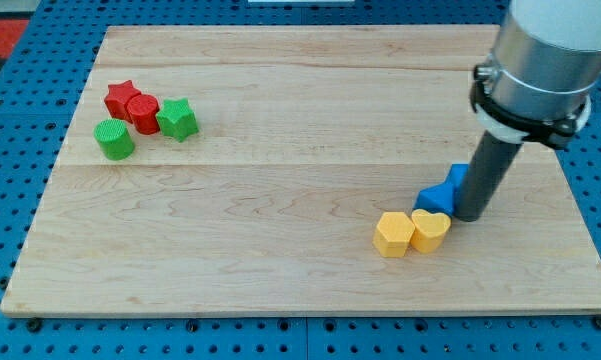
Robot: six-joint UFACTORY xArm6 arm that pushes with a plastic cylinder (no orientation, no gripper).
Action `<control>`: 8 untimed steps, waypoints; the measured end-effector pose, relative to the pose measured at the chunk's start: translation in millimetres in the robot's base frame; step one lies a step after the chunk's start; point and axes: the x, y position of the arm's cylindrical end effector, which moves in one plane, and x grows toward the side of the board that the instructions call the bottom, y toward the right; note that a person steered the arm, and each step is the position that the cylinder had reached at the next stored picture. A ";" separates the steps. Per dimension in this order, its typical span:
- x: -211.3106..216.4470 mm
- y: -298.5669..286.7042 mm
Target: Place the blue cube into the blue triangle
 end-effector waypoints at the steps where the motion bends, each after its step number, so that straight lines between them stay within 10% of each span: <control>1: 8.6 -30.2; 3: -50.2 -79.4; 6: 18.8 89.2; 8: -33.7 104.6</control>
